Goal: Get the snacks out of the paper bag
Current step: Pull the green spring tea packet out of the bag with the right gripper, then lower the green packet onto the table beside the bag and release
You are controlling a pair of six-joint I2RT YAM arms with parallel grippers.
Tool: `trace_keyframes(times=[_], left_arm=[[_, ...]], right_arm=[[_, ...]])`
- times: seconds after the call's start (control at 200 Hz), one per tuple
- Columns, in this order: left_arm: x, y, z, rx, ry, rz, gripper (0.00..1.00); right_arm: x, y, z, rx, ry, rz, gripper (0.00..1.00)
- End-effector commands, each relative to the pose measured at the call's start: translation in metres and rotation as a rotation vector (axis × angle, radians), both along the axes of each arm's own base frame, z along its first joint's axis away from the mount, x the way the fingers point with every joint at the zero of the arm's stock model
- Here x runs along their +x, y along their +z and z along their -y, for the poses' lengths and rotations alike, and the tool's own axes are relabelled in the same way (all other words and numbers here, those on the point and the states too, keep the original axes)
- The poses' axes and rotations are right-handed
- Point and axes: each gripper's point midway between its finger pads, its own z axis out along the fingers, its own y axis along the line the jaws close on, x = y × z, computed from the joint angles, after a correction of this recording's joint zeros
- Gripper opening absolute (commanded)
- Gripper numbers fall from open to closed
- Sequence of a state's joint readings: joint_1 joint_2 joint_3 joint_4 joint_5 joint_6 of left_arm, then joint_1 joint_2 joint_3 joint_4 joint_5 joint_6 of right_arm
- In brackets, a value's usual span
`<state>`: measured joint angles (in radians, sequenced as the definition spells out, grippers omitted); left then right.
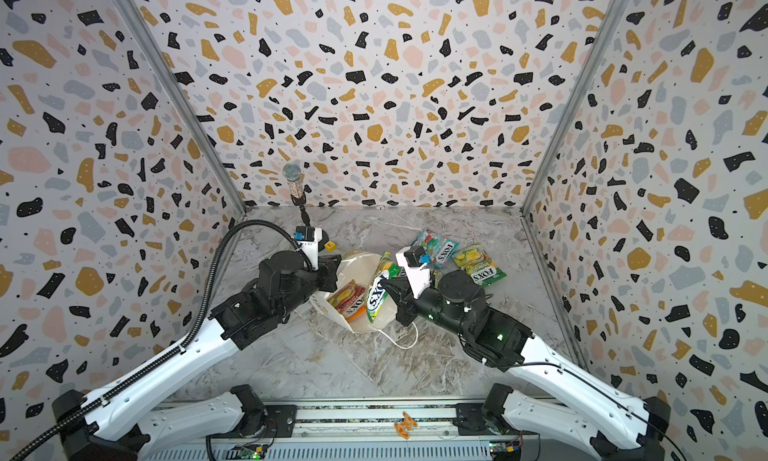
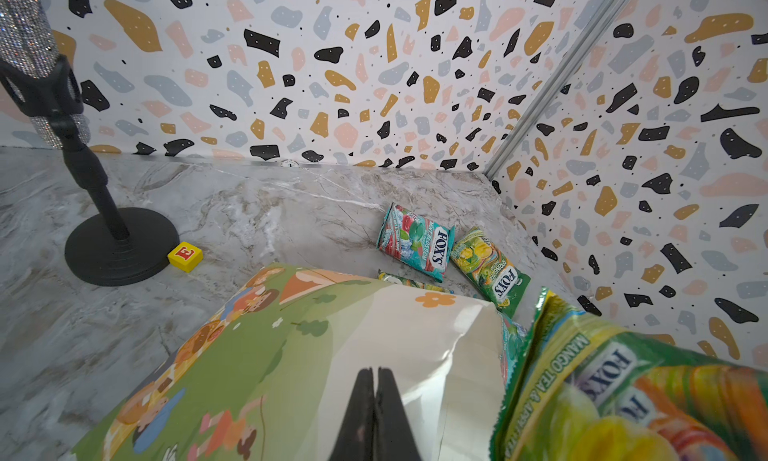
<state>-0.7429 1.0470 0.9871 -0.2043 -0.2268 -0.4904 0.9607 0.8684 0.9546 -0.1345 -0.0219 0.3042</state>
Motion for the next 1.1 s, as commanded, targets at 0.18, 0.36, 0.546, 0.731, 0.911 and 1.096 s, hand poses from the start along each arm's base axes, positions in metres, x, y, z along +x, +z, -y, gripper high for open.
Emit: trace_keyframes(times=[0.18, 0.36, 0.546, 0.731, 0.911, 1.096], left_arm=[[-0.002, 0.004, -0.011, 0.017, 0.032, 0.031, 0.0], [-0.005, 0.007, -0.012, 0.008, 0.03, 0.041, 0.0], [-0.006, 0.008, -0.012, 0.001, 0.025, 0.04, 0.0], [-0.007, 0.009, -0.011, -0.009, 0.021, 0.042, 0.0], [-0.007, 0.01, -0.011, -0.009, 0.021, 0.043, 0.0], [-0.006, 0.007, -0.01, -0.006, 0.019, 0.038, 0.0]], right_arm=[[0.008, 0.035, 0.057, 0.041, -0.224, 0.102, 0.0], [0.02, 0.021, 0.088, -0.007, -0.394, 0.061, 0.0], [0.034, -0.013, 0.106, -0.126, -0.489, -0.017, 0.0], [0.046, -0.054, 0.123, -0.187, -0.518, -0.131, 0.0], [0.046, -0.093, 0.11, -0.222, -0.38, -0.24, 0.0], [0.041, -0.121, 0.082, -0.223, -0.236, -0.319, 0.0]])
